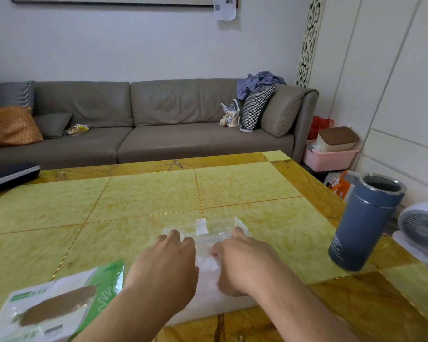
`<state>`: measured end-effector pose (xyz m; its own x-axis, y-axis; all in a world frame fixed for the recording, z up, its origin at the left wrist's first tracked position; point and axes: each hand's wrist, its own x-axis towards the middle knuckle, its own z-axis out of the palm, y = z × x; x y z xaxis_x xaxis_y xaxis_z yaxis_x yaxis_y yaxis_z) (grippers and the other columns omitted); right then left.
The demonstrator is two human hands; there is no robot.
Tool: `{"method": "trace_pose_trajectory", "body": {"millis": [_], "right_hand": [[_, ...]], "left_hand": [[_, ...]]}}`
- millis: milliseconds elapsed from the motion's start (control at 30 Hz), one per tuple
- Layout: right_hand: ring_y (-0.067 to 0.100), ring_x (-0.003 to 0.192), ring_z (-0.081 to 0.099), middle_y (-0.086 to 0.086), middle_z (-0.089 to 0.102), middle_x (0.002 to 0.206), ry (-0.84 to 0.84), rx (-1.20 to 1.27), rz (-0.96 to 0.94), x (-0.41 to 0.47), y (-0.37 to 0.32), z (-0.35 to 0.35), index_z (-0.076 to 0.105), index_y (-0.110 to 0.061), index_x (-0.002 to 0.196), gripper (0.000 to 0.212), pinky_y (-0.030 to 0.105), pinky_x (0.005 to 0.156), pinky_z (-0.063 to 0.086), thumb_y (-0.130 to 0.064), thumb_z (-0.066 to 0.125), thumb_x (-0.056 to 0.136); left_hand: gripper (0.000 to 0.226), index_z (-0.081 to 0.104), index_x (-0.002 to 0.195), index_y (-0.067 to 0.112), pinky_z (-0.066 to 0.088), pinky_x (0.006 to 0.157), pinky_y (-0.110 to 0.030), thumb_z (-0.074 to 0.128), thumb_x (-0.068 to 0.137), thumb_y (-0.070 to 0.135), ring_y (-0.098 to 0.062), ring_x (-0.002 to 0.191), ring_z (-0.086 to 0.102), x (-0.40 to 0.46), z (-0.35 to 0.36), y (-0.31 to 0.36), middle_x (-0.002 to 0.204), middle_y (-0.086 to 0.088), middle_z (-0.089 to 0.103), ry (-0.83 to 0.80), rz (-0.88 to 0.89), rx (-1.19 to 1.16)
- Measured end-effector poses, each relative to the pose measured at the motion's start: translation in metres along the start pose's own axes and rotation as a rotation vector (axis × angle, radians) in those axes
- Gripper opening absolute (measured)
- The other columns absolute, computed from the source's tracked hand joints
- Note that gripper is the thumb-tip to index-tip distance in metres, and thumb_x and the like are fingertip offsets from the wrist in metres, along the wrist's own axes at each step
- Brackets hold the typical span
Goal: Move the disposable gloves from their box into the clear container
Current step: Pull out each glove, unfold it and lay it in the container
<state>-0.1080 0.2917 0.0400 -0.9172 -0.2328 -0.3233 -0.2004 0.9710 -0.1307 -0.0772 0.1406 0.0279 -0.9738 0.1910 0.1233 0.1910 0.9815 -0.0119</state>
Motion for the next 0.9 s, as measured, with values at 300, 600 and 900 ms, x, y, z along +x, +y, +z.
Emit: {"method": "trace_pose_trajectory", "body": {"millis": [300, 600, 900], "right_hand": [[0.030, 0.105, 0.064, 0.007, 0.039, 0.138, 0.004, -0.008, 0.003, 0.001, 0.000, 0.001, 0.060, -0.028, 0.139, 0.061, 0.040, 0.086, 0.056, -0.007, 0.058, 0.082], [0.030, 0.108, 0.064, 0.007, 0.040, 0.141, 0.007, -0.014, -0.008, 0.001, 0.001, 0.002, 0.057, -0.028, 0.143, 0.060, 0.039, 0.086, 0.054, -0.012, 0.060, 0.086], [0.030, 0.111, 0.064, 0.005, 0.041, 0.143, -0.008, -0.014, -0.002, 0.002, 0.001, 0.001, 0.056, -0.031, 0.145, 0.056, 0.039, 0.089, 0.054, -0.018, 0.061, 0.091]], "left_hand": [[0.043, 0.043, 0.133, 0.021, 0.048, 0.088, -0.031, 0.049, 0.102, 0.050, -0.021, 0.119, 0.052, -0.002, 0.002, -0.002, 0.127, -0.002, 0.050, -0.036, 0.002, 0.156], [0.077, -0.002, 0.162, 0.032, 0.051, 0.088, -0.031, 0.045, 0.104, 0.050, -0.021, 0.118, 0.054, -0.005, 0.012, -0.003, 0.134, -0.002, 0.045, 0.021, 0.019, 0.043], [0.055, 0.012, 0.156, 0.053, 0.045, 0.097, -0.032, 0.036, 0.107, 0.052, -0.019, 0.118, 0.050, -0.002, 0.012, -0.015, 0.130, 0.004, 0.044, -0.051, 0.096, 0.059]]}}
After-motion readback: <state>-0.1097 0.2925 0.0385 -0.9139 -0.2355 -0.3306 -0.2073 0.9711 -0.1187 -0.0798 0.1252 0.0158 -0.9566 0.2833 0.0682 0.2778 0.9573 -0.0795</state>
